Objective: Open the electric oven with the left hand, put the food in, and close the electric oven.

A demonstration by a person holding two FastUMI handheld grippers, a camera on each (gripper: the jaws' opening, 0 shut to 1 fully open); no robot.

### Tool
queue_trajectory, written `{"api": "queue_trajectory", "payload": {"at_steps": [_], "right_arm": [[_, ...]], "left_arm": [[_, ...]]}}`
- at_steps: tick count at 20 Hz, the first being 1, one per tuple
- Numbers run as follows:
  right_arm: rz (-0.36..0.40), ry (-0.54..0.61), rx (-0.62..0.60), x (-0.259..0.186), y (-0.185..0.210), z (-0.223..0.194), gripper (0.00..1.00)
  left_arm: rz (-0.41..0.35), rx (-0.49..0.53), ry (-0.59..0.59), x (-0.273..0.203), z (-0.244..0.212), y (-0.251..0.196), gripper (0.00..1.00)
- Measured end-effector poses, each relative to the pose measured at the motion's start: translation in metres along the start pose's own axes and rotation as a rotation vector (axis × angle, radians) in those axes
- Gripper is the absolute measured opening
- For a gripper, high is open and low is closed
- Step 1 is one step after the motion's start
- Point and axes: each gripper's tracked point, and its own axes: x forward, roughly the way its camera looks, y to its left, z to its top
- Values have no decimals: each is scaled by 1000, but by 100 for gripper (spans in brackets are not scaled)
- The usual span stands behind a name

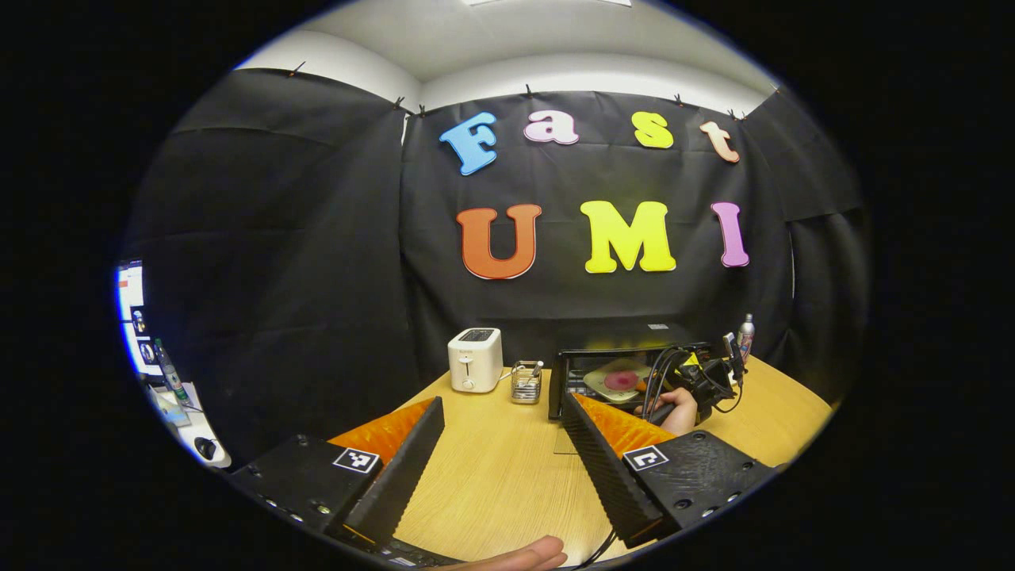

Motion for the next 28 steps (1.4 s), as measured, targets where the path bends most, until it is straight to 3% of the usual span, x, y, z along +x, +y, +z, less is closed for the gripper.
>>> {"api": "queue_trajectory", "payload": {"at_steps": [2, 4, 6, 7, 8, 9, 10, 12, 13, 14, 15, 16, 18, 20, 21, 28], "right_arm": [[8, -30, -29, 2, 1, 2, 10], [3, -69, -128, 6, 1, 7, 5], [22, -98, -220, 6, 2, 8, 9], [16, -114, -256, 5, -2, 10, 16], [22, -131, -284, 2, -2, 13, 12], [5, -153, -317, -2, -4, 17, 22], [-15, -171, -355, -5, -7, 21, 24], [1, -195, -417, -15, -1, 22, 40], [14, -197, -446, -20, 2, 20, 41], [21, -202, -472, -27, 4, 20, 47], [27, -207, -493, -33, 5, 21, 61], [21, -206, -522, -41, 4, 19, 64], [4, -194, -606, -50, 2, 17, 85], [5, -183, -681, -61, 4, 14, 80], [16, -168, -718, -66, 6, 11, 88], [67, -225, -946, -128, 27, 28, 90]], "left_arm": [[-10, -3, 6, 1, -3, -4, 96], [-10, -1, 10, 1, -6, -5, 96], [-6, -2, 11, 0, -8, -4, 96], [-6, -2, 15, 0, -10, -4, 96], [-5, -3, 19, 1, -13, -4, 96], [-3, -5, 24, 2, -15, -4, 96], [-1, -7, 28, 1, -16, -3, 96], [3, -11, 31, 2, -17, -2, 96], [3, -12, 32, 2, -18, -1, 96], [5, -13, 36, 2, -19, 0, 96], [9, -14, 41, 2, -21, 1, 96], [11, -16, 40, 4, -22, 1, 96], [3, -25, 50, 9, -28, -4, 96], [-6, -25, 72, 14, -38, -9, 96], [-12, -23, 88, 18, -44, -13, 96], [-27, -8, 175, 46, -72, -25, 96]]}}
